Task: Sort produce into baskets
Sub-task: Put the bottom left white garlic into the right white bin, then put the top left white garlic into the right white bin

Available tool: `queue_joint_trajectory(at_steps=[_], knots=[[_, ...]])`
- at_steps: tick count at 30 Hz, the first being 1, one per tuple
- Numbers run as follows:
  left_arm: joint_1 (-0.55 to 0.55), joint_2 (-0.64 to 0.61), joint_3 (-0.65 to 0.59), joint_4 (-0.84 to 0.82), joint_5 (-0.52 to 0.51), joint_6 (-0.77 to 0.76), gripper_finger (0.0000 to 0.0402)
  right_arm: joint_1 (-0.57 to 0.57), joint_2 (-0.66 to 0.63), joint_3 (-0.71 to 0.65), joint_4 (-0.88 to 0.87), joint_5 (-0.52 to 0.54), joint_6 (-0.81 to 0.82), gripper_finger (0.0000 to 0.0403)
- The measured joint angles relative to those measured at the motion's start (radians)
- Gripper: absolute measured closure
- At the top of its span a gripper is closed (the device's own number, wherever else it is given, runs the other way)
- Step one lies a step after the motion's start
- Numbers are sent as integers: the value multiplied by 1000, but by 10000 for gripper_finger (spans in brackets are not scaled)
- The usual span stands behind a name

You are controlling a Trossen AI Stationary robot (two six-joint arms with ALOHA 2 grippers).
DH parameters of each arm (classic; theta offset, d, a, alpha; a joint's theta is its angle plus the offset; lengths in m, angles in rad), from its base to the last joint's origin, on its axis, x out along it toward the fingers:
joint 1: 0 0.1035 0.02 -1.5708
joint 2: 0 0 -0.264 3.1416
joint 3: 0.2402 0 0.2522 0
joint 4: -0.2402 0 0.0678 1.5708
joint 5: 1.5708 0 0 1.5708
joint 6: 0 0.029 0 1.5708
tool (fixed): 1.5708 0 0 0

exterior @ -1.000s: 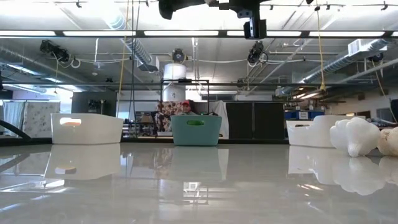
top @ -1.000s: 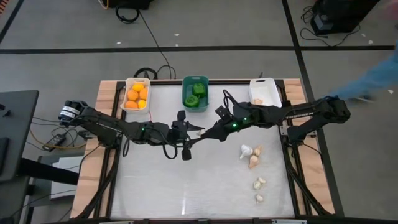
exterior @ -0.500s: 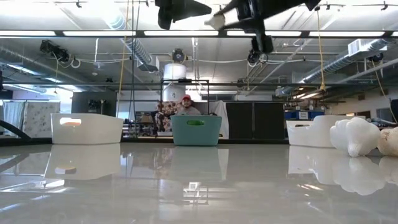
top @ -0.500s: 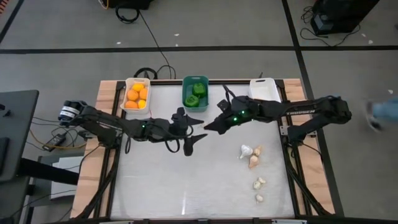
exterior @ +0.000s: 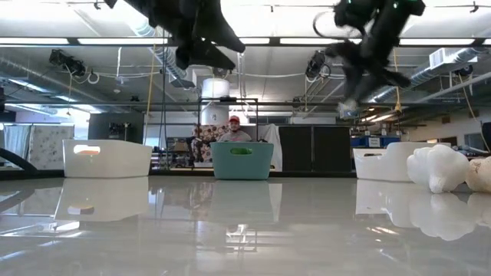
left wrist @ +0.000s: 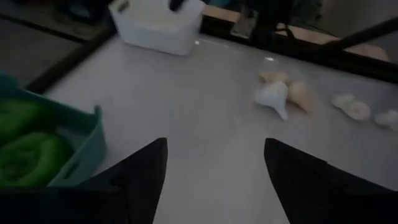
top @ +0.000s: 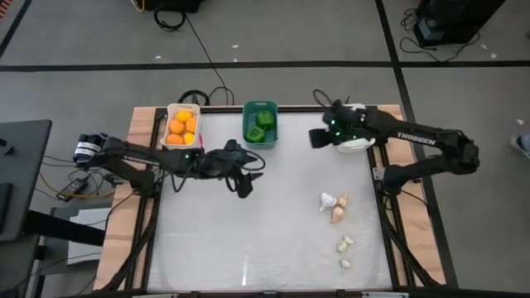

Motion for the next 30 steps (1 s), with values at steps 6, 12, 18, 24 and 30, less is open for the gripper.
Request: queue_joint_trajectory(at_steps=[6,12,18,24,30], knots=[[64,4,-14,-28,110,30,139,-153,8,0,-224,273,-15,301],[113,4,-14,-76,136,142,140,-258,31,0,-282,273,-46,293],[165,4,-14,-46,182,311,140,-311,90,0,-309,241,-48,233],[224,4,-14,-60,297,373,140,-296,106,0,-311,264,-41,161],[238,4,-14,-70,293,394,140,-210,51,0,-319,304,-49,137]])
